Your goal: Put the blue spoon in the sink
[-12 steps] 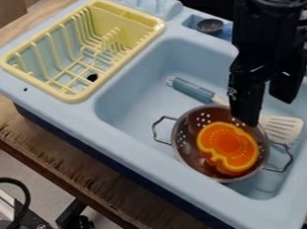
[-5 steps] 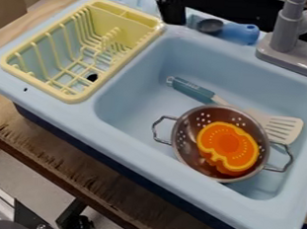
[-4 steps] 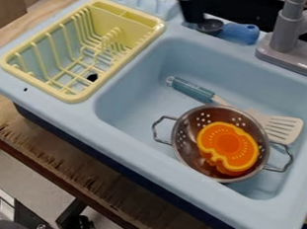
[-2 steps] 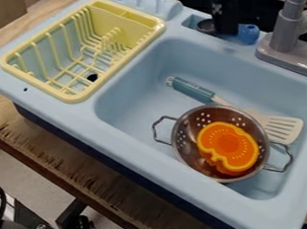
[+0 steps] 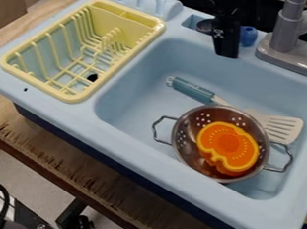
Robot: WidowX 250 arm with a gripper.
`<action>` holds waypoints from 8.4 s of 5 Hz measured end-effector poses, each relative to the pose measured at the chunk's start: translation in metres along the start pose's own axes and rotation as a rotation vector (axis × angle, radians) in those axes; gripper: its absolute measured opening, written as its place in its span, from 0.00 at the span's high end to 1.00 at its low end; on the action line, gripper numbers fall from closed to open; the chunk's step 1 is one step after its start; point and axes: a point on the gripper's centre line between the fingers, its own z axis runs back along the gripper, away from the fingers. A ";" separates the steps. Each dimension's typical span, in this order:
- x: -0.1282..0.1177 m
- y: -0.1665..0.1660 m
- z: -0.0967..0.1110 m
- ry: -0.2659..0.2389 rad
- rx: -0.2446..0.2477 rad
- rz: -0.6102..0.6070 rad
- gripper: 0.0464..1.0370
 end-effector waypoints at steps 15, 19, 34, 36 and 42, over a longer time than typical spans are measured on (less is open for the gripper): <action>-0.015 0.073 0.020 0.185 0.047 0.008 0.60; -0.028 0.060 -0.020 0.224 0.057 0.446 0.61; -0.008 0.062 0.018 0.093 -0.079 0.423 0.05; -0.028 0.074 0.018 -0.055 -0.017 -0.038 0.05; 0.014 0.051 0.038 -0.282 0.159 -1.269 0.05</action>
